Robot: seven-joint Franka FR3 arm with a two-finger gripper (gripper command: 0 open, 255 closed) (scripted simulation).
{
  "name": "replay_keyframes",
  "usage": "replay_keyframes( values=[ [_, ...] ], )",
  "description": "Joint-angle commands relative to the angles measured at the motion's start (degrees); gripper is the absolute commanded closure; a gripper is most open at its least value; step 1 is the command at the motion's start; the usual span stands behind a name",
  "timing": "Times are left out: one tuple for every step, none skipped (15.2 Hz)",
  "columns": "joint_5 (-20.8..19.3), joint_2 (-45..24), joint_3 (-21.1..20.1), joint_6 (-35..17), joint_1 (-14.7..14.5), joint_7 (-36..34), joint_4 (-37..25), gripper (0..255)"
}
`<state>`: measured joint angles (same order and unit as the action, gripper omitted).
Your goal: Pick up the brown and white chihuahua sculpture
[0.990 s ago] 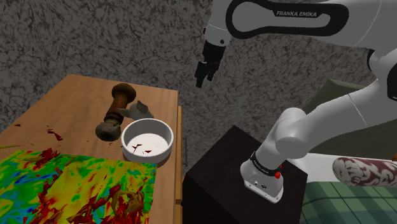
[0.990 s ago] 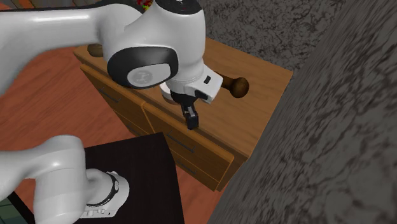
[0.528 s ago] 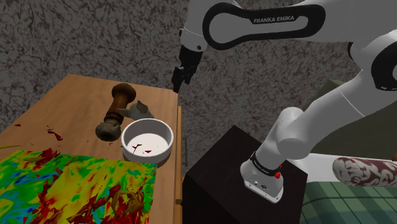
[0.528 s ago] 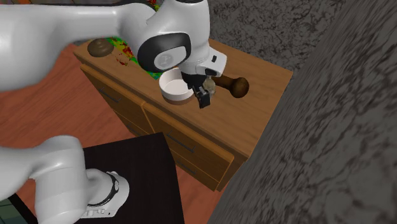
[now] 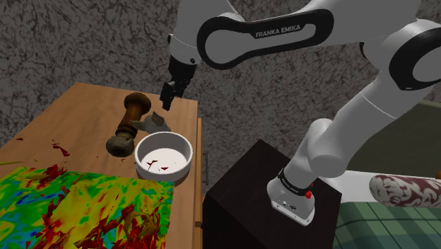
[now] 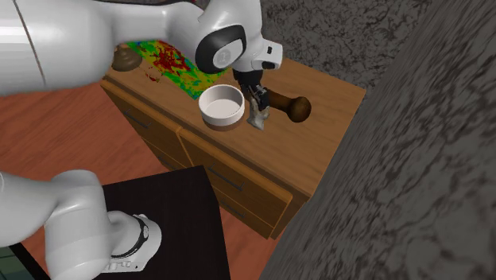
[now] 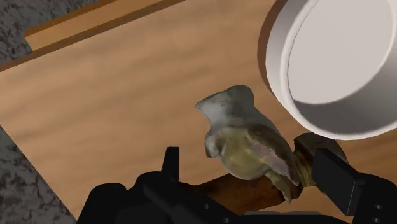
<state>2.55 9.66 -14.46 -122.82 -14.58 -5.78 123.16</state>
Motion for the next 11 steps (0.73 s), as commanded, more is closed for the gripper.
replay_keyframes(
  values=[
    [-1.3,-3.2,-1.3,-1.6,-0.8,-0.7,-2.9,0],
    [-2.0,-4.7,-1.9,-2.5,-1.2,-1.0,-4.1,0],
    [-2.8,-6.3,-2.5,-3.3,-1.6,-1.3,-5.4,0],
    [-3.4,-7.3,-2.9,-3.8,-1.8,-1.6,-6.2,0],
    [-3.5,-7.5,-2.9,-4.5,-1.9,-1.7,-5.7,0],
    [-3.6,-7.7,-2.9,-5.3,-1.9,-1.7,-5.2,0],
    [-3.7,-8.0,-2.9,-6.0,-1.9,-1.8,-4.6,0],
    [-3.8,-8.2,-2.9,-6.8,-1.9,-1.9,-4.1,0],
    [-4.0,-8.5,-2.9,-7.5,-1.9,-2.0,-3.6,0],
    [-4.1,-8.8,-2.9,-8.3,-1.9,-2.1,-3.1,0],
    [-4.2,-9.1,-3.0,-9.0,-1.9,-2.2,-2.7,0]
  ],
)
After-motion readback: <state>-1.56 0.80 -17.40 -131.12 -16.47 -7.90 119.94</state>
